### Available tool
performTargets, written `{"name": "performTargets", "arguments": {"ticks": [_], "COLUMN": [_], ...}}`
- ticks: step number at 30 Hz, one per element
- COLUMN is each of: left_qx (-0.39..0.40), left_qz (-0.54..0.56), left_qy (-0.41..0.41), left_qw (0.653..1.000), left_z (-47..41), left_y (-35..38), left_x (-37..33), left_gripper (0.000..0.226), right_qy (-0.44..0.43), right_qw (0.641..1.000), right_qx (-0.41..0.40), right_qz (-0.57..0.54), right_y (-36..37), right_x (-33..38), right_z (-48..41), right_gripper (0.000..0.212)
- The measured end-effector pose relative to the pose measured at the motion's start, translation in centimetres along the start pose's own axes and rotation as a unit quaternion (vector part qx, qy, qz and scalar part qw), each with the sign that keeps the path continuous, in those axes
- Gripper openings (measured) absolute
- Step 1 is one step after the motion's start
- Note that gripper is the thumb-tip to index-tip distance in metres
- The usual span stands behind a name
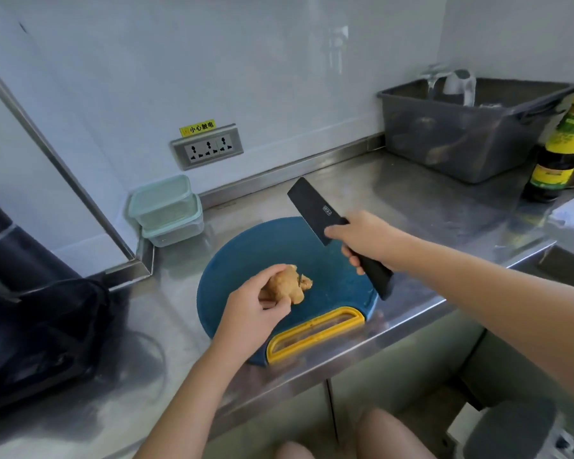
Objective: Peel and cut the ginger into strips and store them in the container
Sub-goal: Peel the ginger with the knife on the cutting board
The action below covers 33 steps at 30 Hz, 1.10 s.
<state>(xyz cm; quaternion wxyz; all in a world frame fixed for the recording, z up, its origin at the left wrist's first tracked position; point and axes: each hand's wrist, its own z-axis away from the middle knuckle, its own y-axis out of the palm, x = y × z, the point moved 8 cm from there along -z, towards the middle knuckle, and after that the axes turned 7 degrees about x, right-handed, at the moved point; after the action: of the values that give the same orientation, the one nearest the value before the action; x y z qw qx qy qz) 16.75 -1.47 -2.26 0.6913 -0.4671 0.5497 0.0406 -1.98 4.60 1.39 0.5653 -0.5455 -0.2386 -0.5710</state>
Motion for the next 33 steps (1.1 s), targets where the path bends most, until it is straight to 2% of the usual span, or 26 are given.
{"name": "performTargets", "arguments": {"ticks": [2,6,12,17,21,25,33], "left_qx": [0.001,-0.037,-0.075,-0.074,-0.102,-0.081,-0.1], "left_qz": [0.034,0.108,0.127,0.136,0.115,0.135,0.232], "left_qy": [-0.008,0.013,0.046,0.032,0.011,-0.008,-0.077], "left_qw": [0.999,0.993,0.988,0.987,0.988,0.988,0.964], "left_z": [0.0,0.6,0.8,0.6,0.4,0.4,-0.3], "left_y": [-0.3,-0.8,-0.5,0.4,0.7,0.9,1.6], "left_x": [0.1,-0.8,-2.3,-3.0,-2.9,-2.1,0.1], "left_gripper": [0.05,0.05,0.054,0.063,0.063,0.062,0.053], "right_qy": [-0.021,-0.041,-0.077,-0.117,-0.147,-0.149,-0.149], "right_qw": [1.0,0.996,0.989,0.993,0.989,0.987,0.985], "right_qx": [0.021,0.051,0.074,0.007,0.016,0.05,0.029], "right_qz": [0.008,-0.063,-0.105,-0.031,0.016,0.043,0.079], "right_y": [0.8,2.4,3.7,2.8,3.0,2.9,3.5], "right_x": [-0.6,-1.5,-0.5,0.2,0.5,0.5,0.6], "right_z": [0.1,0.5,1.3,1.8,2.1,1.9,0.4], "right_gripper": [0.018,0.038,0.04,0.043,0.042,0.037,0.031]}}
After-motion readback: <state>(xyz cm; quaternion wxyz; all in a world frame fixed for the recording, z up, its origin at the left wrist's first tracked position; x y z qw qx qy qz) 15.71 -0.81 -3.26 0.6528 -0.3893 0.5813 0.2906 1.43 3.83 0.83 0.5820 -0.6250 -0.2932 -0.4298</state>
